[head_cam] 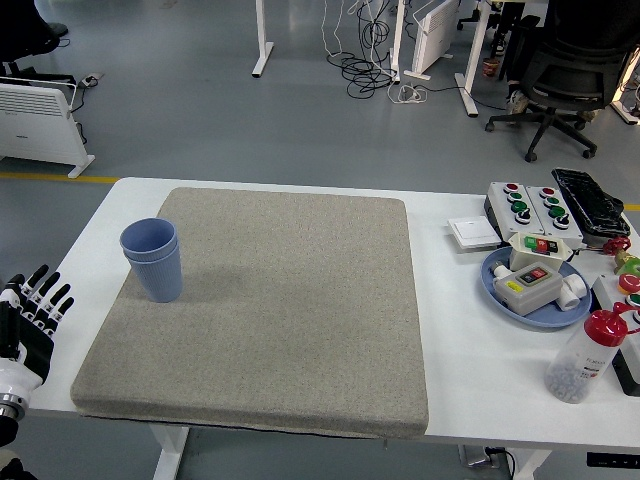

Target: Push cup pick cup insert cup

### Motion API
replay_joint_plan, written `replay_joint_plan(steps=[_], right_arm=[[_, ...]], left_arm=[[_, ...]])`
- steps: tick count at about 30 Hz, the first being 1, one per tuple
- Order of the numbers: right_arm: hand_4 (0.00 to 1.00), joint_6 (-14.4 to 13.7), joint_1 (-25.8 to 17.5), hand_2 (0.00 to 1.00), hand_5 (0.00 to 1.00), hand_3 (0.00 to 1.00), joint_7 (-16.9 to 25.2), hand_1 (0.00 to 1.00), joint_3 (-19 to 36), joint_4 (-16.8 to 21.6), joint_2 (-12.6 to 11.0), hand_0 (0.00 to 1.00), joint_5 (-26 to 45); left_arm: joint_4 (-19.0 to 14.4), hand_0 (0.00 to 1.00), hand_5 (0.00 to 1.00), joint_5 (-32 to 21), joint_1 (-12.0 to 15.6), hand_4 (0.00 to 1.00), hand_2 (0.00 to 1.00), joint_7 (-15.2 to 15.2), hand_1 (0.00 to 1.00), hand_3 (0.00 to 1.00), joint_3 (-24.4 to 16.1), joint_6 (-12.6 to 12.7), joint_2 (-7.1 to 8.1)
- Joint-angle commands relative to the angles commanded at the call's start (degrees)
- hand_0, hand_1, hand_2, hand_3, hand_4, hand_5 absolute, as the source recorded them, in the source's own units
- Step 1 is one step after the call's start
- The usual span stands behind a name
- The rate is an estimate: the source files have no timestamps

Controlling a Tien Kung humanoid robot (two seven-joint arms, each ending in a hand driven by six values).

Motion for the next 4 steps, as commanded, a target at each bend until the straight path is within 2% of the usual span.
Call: replay_joint_plan(steps=[4], right_arm=[[0.092,0.0,-0.2,0.642,0.482,0.570,-0.1,0.613,0.1,0.0,0.0,0.688,-0.3]], left_arm=[[0.2,0.897,0.998,0.2,0.0,0.556,0.924,-0.1,0.890,0.877,-0.1,0.0,-0.04]])
